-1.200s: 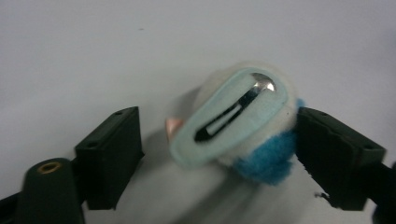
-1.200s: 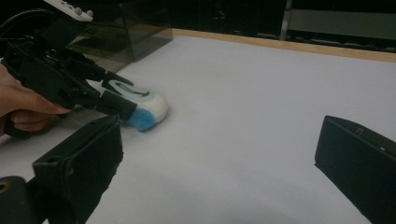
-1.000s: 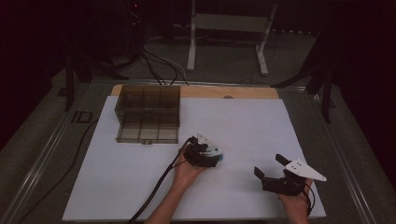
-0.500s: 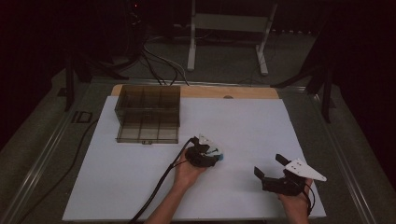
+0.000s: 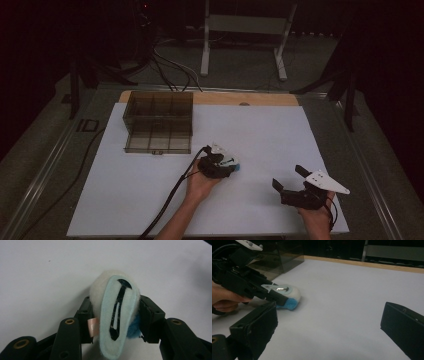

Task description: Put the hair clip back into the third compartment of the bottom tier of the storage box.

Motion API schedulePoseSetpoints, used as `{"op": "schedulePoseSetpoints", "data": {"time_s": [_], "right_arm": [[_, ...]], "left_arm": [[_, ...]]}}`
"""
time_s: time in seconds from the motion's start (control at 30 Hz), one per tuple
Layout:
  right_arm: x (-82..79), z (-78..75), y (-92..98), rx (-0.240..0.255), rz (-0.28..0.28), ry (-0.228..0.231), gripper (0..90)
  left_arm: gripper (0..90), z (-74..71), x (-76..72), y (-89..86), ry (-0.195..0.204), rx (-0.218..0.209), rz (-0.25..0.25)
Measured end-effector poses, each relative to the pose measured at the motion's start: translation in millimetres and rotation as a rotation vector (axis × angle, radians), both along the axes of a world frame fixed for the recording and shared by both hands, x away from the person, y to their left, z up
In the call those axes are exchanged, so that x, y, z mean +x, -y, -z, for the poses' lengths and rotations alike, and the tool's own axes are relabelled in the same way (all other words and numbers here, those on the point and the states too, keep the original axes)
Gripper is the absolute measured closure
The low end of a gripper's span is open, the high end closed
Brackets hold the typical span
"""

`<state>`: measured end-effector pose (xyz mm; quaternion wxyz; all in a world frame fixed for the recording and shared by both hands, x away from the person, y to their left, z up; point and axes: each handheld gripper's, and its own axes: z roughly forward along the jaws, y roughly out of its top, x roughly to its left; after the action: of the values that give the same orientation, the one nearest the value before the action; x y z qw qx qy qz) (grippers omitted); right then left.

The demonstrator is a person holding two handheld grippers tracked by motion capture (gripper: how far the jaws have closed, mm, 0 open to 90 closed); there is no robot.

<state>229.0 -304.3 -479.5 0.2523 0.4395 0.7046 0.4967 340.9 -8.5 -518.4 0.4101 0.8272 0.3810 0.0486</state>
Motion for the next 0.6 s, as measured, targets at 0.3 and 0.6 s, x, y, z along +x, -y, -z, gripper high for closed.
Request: {"op": "schedulePoseSetpoints", "data": {"time_s": [0.3,0.6], "right_arm": [[0.4,0.4,-0.5,-0.005,-0.003,0.001,1.3],[0.6,0.6,-0.3,-0.004,-0.003,0.000,1.3]], "left_arm": [[55.0,-6.5,0.6,-5.4,0.015,-0.012,-0.015],[54.9,-12.5,1.6,-11.5,0.029,-0.016,-0.028]]}}
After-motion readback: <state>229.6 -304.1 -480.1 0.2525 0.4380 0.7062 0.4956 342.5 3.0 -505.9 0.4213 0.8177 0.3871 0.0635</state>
